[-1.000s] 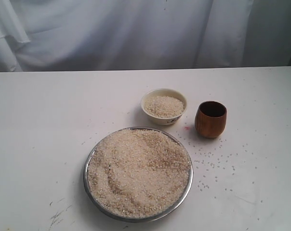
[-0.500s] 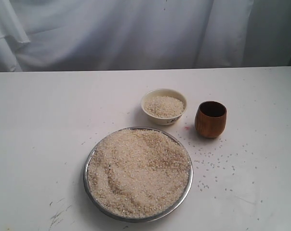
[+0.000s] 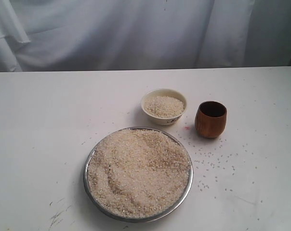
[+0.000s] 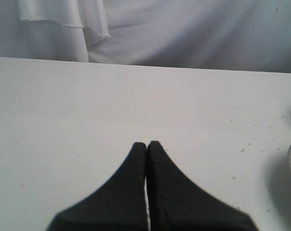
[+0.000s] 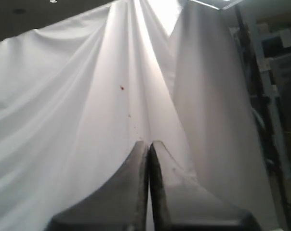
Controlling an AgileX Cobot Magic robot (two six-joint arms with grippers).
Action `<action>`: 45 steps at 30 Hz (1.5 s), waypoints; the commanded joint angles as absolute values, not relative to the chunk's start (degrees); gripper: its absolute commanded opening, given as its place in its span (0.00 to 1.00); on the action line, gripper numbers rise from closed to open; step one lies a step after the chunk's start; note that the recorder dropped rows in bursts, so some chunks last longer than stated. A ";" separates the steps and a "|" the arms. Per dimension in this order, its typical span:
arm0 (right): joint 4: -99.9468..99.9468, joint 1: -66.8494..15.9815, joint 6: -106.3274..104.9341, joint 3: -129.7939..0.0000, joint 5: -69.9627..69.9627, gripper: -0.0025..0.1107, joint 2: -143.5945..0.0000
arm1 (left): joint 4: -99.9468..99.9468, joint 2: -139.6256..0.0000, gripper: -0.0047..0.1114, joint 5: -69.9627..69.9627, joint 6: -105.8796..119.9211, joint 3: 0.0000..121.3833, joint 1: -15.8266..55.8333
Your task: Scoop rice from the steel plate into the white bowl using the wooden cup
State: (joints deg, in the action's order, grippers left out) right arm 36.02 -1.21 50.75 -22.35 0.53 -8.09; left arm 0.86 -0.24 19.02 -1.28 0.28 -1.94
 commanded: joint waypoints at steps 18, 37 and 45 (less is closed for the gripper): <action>-10.21 -0.93 -3.70 -9.78 -13.20 0.02 -7.09 | 0.79 0.00 0.04 18.27 -1.35 0.00 -1.79; -2.28 -0.93 -1.16 -1.07 -20.63 0.02 -0.09 | 0.79 0.00 0.04 18.27 -1.35 0.00 -1.79; -2.17 -1.06 -1.48 0.00 -19.83 0.02 0.00 | 0.79 0.00 0.04 18.27 -1.35 0.00 -1.79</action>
